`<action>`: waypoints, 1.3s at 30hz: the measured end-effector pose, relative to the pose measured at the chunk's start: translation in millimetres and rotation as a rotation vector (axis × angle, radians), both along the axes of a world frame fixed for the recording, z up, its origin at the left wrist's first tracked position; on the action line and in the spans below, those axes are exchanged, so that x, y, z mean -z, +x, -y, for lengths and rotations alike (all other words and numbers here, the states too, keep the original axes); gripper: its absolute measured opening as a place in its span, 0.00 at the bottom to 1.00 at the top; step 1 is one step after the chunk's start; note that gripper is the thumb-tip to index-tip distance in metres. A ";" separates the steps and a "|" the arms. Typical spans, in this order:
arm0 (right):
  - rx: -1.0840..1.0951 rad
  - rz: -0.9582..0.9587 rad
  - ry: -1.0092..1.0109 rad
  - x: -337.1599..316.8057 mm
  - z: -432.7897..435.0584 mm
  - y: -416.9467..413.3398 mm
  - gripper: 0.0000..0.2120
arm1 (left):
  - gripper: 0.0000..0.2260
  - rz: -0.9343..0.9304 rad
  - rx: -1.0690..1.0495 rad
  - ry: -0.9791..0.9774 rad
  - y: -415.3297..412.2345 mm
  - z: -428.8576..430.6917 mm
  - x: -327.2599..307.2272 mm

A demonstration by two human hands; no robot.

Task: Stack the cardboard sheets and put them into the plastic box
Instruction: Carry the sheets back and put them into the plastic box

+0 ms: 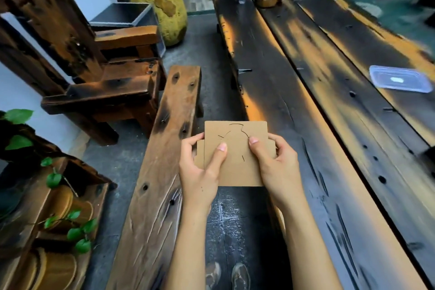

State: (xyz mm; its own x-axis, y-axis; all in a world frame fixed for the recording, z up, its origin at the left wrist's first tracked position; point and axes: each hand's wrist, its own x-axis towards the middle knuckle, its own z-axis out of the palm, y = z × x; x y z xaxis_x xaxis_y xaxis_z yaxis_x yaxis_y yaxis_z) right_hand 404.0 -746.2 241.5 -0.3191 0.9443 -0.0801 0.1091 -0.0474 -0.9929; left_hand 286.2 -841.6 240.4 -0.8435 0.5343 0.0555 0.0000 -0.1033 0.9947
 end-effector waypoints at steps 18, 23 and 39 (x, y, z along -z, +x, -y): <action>0.445 -0.020 -0.042 -13.5 12.3 55.3 0.20 | 0.18 0.017 0.485 0.033 24.2 -56.3 4.4; 0.603 0.020 -0.028 -14.1 30.1 76.3 0.23 | 0.17 0.040 0.663 0.016 42.5 -62.8 7.2; 1.040 0.008 -0.055 -8.9 109.3 146.7 0.19 | 0.17 0.062 1.111 -0.021 122.4 -43.5 10.9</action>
